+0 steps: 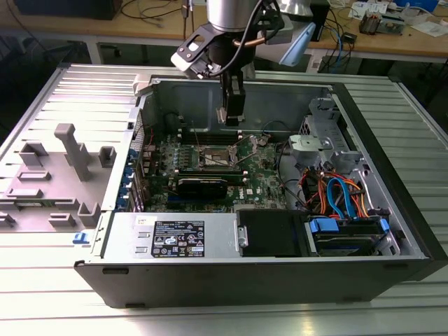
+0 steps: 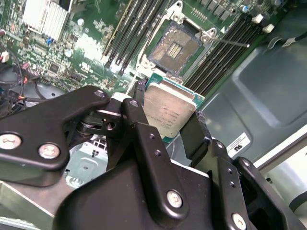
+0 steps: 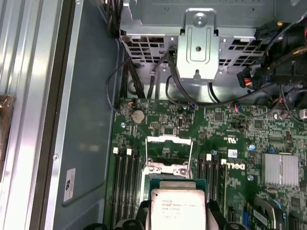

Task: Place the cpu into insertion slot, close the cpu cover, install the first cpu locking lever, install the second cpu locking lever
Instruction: 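Place the cpu into insertion slot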

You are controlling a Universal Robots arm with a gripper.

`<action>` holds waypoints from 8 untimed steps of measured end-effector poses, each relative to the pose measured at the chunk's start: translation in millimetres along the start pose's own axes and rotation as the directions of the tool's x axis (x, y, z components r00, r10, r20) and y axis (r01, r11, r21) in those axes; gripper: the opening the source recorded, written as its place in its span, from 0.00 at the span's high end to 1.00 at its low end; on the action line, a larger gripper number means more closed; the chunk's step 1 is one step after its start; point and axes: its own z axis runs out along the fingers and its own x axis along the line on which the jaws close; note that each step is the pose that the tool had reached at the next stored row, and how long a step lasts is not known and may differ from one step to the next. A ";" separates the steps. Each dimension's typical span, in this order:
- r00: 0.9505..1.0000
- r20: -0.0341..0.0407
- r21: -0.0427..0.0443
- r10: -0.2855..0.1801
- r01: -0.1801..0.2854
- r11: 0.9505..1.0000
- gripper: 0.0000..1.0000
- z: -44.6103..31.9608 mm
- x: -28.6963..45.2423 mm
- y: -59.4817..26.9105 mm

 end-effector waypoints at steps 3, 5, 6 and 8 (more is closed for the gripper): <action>1.000 0.002 -0.001 0.028 -0.028 1.000 0.45 2.1 0.4 -2.6; 0.999 0.002 -0.001 0.033 -0.033 0.999 0.45 4.6 0.5 -3.4; 0.999 0.002 -0.001 0.033 -0.033 0.999 0.45 5.3 0.5 -3.5; 0.999 0.002 -0.001 0.033 -0.033 0.999 0.45 7.0 0.5 -3.9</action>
